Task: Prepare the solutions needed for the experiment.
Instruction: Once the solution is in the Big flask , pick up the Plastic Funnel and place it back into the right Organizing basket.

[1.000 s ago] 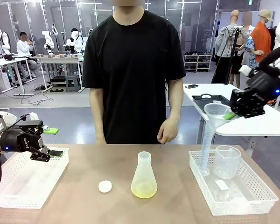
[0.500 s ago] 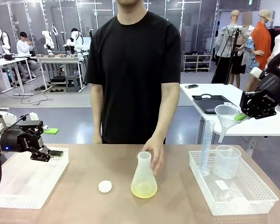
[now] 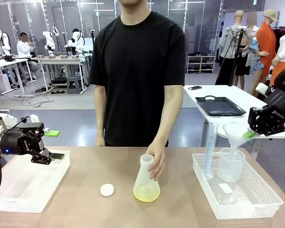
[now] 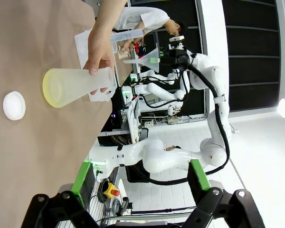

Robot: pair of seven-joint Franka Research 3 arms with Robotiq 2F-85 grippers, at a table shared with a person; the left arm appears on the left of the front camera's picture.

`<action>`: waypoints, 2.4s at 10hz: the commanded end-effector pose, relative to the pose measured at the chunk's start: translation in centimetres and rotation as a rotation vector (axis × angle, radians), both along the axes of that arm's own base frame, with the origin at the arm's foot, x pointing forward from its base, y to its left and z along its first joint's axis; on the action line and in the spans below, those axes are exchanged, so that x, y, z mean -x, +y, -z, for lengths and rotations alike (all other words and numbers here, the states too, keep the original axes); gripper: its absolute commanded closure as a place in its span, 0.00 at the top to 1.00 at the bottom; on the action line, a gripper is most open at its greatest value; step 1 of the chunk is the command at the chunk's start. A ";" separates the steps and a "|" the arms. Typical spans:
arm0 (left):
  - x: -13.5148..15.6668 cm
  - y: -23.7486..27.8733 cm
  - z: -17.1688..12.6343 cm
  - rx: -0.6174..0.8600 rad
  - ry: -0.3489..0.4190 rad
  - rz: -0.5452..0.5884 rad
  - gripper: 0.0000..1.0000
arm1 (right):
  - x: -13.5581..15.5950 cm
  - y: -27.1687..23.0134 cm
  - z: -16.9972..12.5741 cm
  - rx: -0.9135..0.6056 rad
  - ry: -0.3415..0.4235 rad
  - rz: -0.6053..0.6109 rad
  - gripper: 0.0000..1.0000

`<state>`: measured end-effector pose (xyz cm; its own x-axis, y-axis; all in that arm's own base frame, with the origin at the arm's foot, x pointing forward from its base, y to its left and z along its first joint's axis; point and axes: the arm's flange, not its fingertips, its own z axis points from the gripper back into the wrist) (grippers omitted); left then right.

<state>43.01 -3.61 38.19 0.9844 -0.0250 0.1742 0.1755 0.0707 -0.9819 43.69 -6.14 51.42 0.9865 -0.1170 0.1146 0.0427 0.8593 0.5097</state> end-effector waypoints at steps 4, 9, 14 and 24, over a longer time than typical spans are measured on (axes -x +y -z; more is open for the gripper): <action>-0.1 -0.2 -0.2 0.013 -0.011 -0.005 1.00 | 2.5 0.0 6.1 0.000 0.000 0.031 0.00; -0.1 -0.2 -0.2 0.013 -0.011 -0.005 1.00 | 1.6 1.5 9.2 0.094 0.046 0.035 0.00; -0.1 -0.2 -0.2 0.013 -0.011 -0.005 1.00 | 1.4 2.3 11.5 0.185 0.134 0.058 0.06; -0.1 -0.2 -0.2 0.013 -0.011 -0.005 1.00 | 1.5 2.1 11.7 0.155 0.136 0.036 0.35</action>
<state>43.01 -3.61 38.19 0.9844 -0.0251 0.1742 0.1756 0.0707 -0.9819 42.29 -3.94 39.71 0.9882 -0.1530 -0.0034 0.1441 0.9228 0.3573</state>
